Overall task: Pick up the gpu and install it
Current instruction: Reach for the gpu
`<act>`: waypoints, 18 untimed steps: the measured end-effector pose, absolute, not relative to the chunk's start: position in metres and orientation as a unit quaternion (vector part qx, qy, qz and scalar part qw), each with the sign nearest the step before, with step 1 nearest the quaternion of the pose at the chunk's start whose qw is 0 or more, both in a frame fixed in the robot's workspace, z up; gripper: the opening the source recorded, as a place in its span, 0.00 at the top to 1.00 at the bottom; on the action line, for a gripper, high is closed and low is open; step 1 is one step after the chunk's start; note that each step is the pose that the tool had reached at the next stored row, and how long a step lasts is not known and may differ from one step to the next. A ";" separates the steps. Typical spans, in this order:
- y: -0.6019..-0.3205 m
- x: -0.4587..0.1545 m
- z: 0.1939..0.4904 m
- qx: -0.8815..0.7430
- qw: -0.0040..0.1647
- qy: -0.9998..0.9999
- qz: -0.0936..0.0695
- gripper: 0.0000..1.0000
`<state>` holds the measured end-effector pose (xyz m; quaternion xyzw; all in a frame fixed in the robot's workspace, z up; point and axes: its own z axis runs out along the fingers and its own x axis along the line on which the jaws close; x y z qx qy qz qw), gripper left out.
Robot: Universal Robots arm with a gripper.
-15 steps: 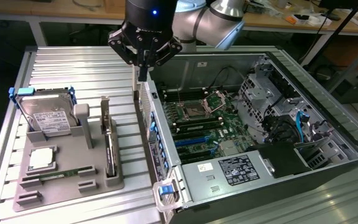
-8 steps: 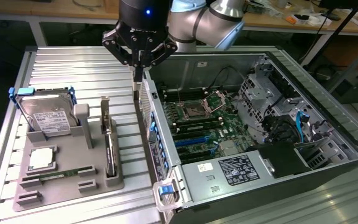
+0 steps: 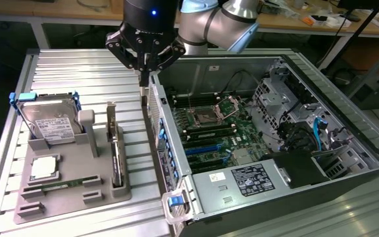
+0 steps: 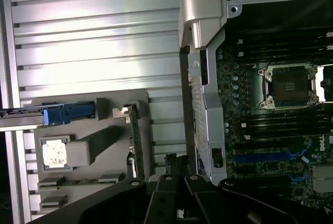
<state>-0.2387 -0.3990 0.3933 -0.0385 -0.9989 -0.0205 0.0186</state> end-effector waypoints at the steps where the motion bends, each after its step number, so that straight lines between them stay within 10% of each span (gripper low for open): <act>1: -0.399 -0.240 0.393 -0.039 0.019 -0.999 -0.020 0.89; 18: -0.399 -0.260 0.393 -0.039 0.019 -0.999 -0.021 0.89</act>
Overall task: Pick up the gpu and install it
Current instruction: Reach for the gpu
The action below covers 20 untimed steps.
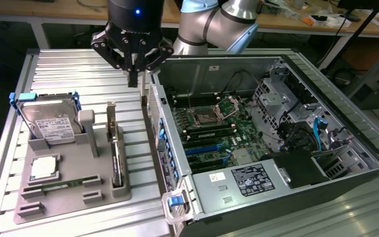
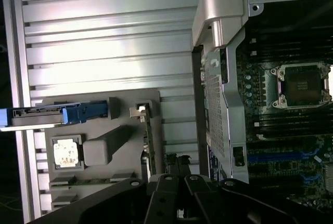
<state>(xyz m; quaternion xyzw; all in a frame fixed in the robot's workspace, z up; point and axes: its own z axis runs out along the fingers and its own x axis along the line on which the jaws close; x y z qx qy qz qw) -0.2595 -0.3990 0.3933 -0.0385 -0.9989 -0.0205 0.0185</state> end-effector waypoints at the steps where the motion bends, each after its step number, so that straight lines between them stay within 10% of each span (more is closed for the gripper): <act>1: -0.399 -0.260 0.393 -0.039 0.019 -0.999 -0.021 0.89; 20: -0.399 -0.279 0.393 -0.039 0.019 -0.999 -0.021 0.89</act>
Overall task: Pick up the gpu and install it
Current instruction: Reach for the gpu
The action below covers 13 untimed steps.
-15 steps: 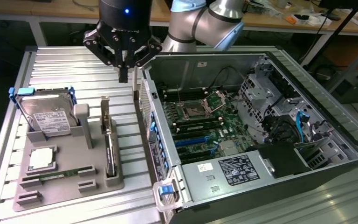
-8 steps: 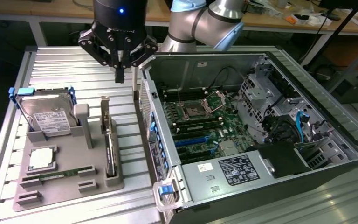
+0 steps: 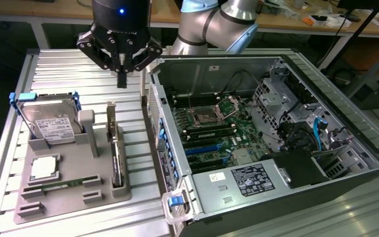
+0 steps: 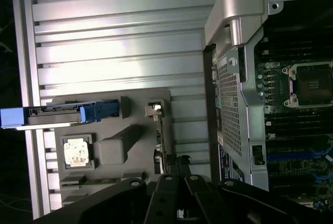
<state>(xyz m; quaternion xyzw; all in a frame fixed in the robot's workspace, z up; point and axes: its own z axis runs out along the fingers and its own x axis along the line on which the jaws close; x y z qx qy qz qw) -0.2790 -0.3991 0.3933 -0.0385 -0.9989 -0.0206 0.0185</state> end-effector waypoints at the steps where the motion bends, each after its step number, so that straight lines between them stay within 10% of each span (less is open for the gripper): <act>1: -0.399 -0.280 0.393 -0.039 0.019 -0.999 -0.021 0.89; 13: -0.399 -0.292 0.393 -0.039 0.019 -0.999 -0.021 0.89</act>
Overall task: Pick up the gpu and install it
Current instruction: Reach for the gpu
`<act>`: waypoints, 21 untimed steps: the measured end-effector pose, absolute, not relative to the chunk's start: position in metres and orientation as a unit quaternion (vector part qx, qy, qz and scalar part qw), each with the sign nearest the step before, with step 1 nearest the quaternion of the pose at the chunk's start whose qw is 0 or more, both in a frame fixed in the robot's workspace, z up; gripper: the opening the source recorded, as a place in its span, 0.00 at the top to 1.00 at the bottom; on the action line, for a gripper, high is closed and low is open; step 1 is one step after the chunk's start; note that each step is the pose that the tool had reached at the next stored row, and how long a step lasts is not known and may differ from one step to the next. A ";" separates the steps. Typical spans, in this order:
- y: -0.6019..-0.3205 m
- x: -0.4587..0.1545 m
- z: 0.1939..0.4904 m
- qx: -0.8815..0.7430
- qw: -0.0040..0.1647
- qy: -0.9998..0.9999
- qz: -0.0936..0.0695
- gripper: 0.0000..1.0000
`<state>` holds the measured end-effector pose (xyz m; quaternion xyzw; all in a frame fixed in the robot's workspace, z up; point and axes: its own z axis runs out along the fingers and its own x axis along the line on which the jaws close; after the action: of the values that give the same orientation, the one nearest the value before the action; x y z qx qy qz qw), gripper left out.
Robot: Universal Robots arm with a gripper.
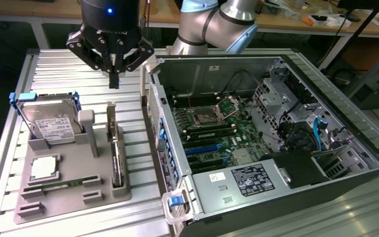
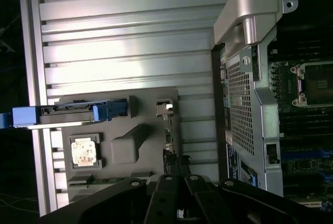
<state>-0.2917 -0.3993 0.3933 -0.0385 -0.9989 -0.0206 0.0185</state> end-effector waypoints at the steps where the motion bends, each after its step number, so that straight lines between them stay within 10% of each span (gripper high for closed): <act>1: -0.399 -0.292 0.393 -0.038 0.019 -0.999 -0.021 0.89; 8: -0.399 -0.293 0.393 -0.039 0.019 -0.999 -0.021 0.89; 14: -0.399 -0.293 0.393 -0.039 0.019 -0.999 -0.021 0.58; 21: -0.399 -0.294 0.393 -0.039 0.019 -0.999 -0.021 0.52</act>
<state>-0.2935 -0.3993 0.3933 -0.0385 -0.9989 -0.0205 0.0185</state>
